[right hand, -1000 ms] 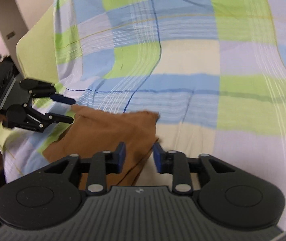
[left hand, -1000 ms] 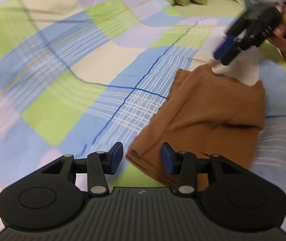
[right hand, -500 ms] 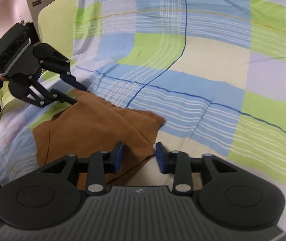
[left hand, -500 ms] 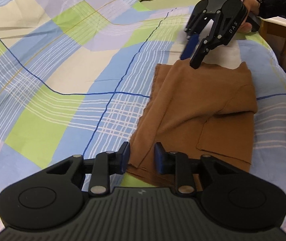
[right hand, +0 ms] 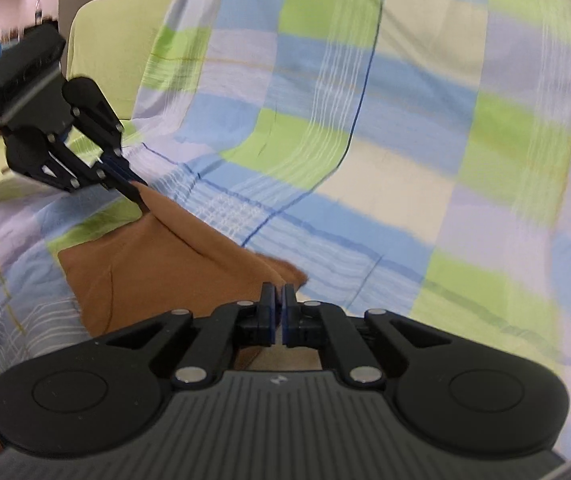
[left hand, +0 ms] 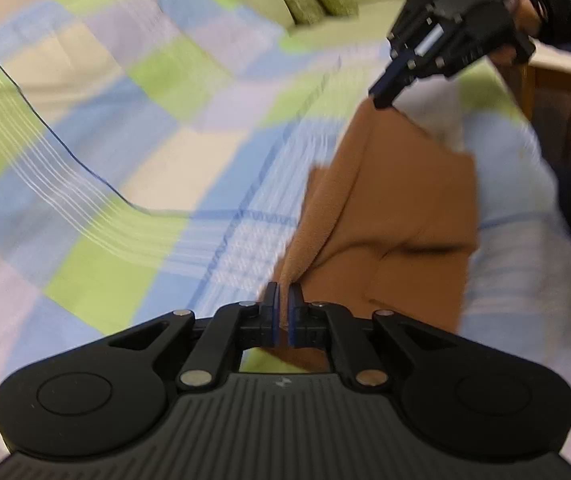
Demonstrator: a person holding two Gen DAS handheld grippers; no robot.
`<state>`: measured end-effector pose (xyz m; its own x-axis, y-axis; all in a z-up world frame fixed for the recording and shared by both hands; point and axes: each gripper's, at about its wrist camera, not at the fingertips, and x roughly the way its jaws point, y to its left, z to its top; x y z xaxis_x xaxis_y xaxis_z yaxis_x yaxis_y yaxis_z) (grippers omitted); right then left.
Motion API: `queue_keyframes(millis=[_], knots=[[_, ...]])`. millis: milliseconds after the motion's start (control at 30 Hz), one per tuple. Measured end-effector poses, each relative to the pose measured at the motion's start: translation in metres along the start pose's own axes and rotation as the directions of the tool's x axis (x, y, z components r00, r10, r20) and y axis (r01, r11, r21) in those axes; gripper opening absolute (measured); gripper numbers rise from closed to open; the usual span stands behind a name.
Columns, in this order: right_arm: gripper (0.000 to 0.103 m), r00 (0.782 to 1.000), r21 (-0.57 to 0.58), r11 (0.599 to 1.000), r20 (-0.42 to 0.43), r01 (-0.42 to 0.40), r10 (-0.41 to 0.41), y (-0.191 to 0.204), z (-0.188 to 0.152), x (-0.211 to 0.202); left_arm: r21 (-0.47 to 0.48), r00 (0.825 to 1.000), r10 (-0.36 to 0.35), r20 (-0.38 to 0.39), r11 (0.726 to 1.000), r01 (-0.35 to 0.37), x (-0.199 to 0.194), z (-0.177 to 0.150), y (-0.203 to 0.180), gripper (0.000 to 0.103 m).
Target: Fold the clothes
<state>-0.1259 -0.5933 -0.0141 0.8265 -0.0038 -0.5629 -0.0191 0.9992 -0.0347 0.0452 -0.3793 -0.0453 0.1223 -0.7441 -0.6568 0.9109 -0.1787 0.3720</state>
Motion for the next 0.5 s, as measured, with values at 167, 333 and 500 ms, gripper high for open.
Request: queue_keyframes(millis=[167,333,500], knots=[[0.001,0.992,-0.049,0.996,0.107,0.069,-0.063,0.032,0.021,-0.064,0.003,0.993,0.054,0.11,0.999,-0.054,-0.079,0.018,-0.028,0.001],[0.001,0.962,-0.057,0.987,0.237,0.15,-0.133,0.074,0.04,-0.148,0.017,0.969,0.114,0.22,0.993,-0.121,-0.169,0.045,-0.061,0.001],[0.001,0.915,-0.053,0.977,0.363,0.206,-0.174,0.094,0.079,-0.218,0.002,0.936,0.195,0.294,0.979,-0.205,-0.229,0.085,-0.06,0.001]])
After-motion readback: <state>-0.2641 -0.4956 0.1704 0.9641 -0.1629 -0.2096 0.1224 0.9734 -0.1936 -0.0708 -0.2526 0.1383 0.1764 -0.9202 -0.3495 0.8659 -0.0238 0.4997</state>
